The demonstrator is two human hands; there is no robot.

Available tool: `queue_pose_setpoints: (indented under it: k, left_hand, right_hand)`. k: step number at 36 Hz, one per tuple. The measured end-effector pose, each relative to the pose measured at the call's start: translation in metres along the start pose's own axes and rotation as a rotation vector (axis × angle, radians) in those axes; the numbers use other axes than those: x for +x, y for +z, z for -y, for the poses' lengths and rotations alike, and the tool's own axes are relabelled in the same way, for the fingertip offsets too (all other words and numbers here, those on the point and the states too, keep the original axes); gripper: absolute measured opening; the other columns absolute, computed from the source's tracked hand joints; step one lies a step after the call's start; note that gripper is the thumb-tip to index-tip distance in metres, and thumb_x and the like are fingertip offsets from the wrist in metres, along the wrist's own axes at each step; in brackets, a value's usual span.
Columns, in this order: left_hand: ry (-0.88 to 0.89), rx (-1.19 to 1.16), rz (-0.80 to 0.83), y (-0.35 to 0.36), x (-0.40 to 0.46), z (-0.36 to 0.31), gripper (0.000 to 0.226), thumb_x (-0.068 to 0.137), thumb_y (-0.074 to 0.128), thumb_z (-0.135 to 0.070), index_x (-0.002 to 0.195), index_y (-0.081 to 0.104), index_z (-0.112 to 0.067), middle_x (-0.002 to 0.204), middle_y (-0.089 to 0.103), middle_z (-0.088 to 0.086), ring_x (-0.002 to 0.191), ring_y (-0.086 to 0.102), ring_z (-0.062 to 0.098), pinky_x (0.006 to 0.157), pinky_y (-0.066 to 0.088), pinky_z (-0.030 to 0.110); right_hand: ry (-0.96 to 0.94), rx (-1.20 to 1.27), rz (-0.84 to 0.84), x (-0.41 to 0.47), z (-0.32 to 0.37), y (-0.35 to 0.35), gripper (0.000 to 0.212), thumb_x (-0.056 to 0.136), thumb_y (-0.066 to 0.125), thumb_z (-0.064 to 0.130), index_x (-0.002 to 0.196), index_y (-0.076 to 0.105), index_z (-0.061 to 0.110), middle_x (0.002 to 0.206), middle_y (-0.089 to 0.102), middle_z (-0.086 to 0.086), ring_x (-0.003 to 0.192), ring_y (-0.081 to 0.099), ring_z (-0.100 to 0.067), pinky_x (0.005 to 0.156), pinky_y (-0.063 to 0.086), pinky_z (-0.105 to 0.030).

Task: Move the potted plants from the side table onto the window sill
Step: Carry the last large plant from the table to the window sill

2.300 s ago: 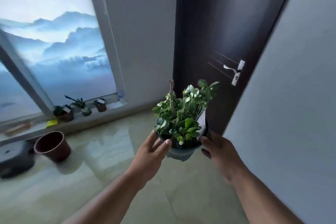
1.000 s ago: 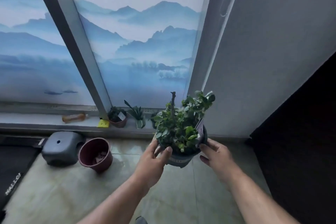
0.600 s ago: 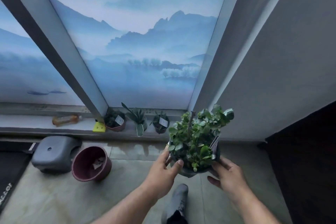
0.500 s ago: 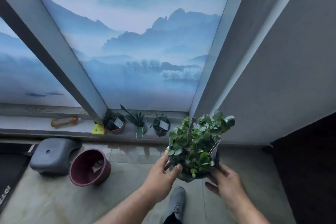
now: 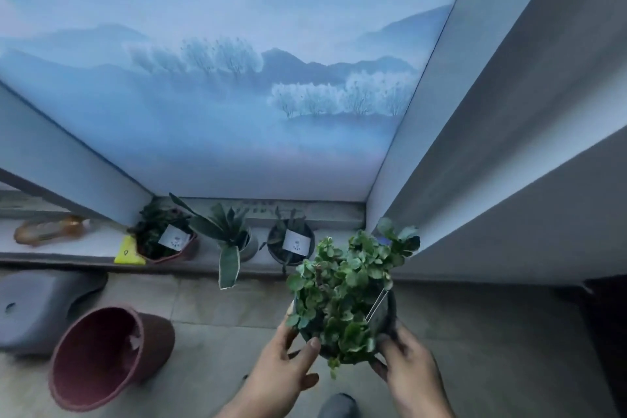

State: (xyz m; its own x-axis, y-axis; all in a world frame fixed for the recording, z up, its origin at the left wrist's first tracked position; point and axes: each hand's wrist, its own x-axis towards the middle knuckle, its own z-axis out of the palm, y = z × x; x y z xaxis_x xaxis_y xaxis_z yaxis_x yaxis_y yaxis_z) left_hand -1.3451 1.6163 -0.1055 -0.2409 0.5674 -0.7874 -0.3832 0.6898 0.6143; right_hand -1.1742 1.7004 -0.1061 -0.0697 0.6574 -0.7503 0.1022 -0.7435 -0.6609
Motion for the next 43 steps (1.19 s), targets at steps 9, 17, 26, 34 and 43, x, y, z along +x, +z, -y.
queue_pose_setpoints:
  k: [9, 17, 26, 34, 43]
  left_hand:
    - [0.002, -0.076, -0.051, 0.002, 0.121, 0.045, 0.037, 0.093, 0.067, -0.026, 0.127, 0.054, -0.024, 0.139, 0.051, -0.006, 0.111, 0.062, 0.011, 0.089, 0.059, 0.043]
    - [0.098, -0.080, -0.055, 0.021, 0.186, 0.056, 0.055, 0.097, 0.062, -0.023, 0.147, 0.041, -0.032, 0.111, 0.066, -0.034, 0.094, 0.069, -0.007, 0.087, 0.059, 0.031]
    - [0.115, -0.087, -0.062, 0.033, 0.238, 0.066, 0.059, 0.097, 0.062, -0.025, 0.149, 0.037, -0.036, 0.137, 0.057, -0.017, 0.109, 0.066, 0.005, 0.094, 0.057, 0.038]
    - [0.176, -0.115, -0.044, 0.035, 0.259, 0.070, 0.063, 0.098, 0.060, -0.017, 0.151, 0.034, -0.041, 0.135, 0.059, -0.022, 0.114, 0.066, 0.008, 0.101, 0.053, 0.041]
    - [0.241, -0.224, -0.093, 0.043, 0.284, 0.066, 0.051, 0.098, 0.059, -0.011, 0.145, 0.046, -0.026, 0.125, 0.066, -0.019, 0.114, 0.065, 0.007, 0.099, 0.054, 0.034]
  right_hand:
    - [-0.031, -0.129, 0.043, 0.126, -0.037, 0.016, 0.038, 0.101, 0.049, -0.003, 0.121, 0.072, 0.019, 0.108, 0.079, -0.001, 0.103, 0.074, -0.019, 0.075, 0.059, -0.022]
    - [-0.074, -0.138, 0.053, 0.198, -0.040, 0.016, 0.034, 0.102, 0.048, -0.005, 0.126, 0.068, 0.008, 0.114, 0.075, -0.015, 0.093, 0.073, -0.022, 0.061, 0.057, -0.018]
    - [-0.140, -0.150, 0.036, 0.242, -0.044, 0.018, 0.035, 0.100, 0.046, -0.010, 0.106, 0.063, 0.020, 0.092, 0.068, 0.005, 0.060, 0.066, 0.014, 0.053, 0.047, -0.004]
    - [-0.170, -0.114, -0.049, 0.260, -0.061, 0.031, 0.038, 0.101, 0.049, 0.000, 0.130, 0.067, 0.017, 0.123, 0.074, 0.000, 0.119, 0.067, -0.014, 0.099, 0.051, -0.025]
    - [-0.155, 0.067, -0.119, 0.280, -0.061, 0.048, 0.026, 0.104, 0.052, 0.015, 0.122, 0.070, 0.015, 0.115, 0.077, -0.002, 0.114, 0.070, -0.022, 0.105, 0.051, -0.045]
